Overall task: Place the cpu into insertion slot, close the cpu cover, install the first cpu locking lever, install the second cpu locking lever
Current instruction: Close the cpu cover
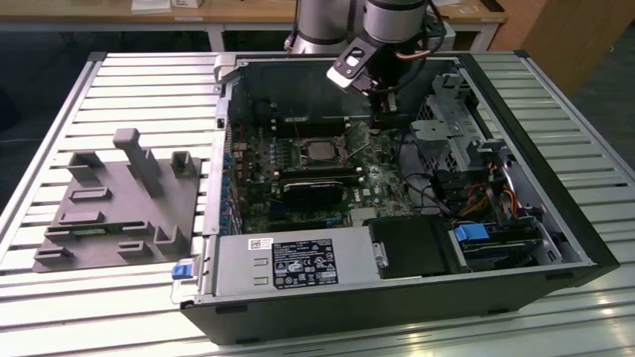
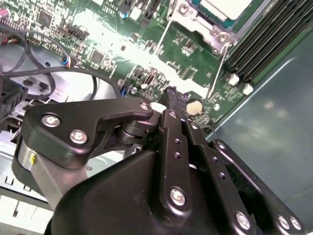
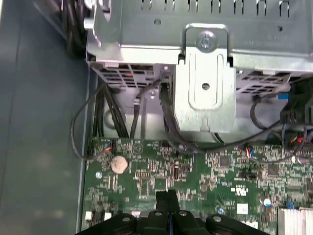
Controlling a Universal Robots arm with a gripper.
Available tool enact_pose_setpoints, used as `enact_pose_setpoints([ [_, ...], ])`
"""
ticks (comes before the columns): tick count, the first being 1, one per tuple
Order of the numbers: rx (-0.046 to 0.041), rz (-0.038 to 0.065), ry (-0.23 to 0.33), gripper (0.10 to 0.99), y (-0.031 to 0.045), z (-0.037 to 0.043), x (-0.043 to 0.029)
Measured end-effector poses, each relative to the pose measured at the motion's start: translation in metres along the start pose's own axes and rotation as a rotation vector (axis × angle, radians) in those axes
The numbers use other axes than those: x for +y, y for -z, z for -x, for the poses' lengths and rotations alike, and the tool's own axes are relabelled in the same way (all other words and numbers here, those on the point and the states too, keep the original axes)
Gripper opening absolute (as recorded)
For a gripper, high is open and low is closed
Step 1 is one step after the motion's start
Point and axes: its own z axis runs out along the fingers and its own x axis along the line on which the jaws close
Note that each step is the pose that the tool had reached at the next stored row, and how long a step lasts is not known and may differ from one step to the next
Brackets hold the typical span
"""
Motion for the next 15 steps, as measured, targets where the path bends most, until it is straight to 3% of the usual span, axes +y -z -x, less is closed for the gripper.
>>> enact_pose_setpoints([
  [6,0.0001,0.000,0.000,0.102,-0.0021,0.0001,0.0063],
  [15,0.0000,-0.003,0.000,0.102,-0.0138,0.0003,0.0068],
])
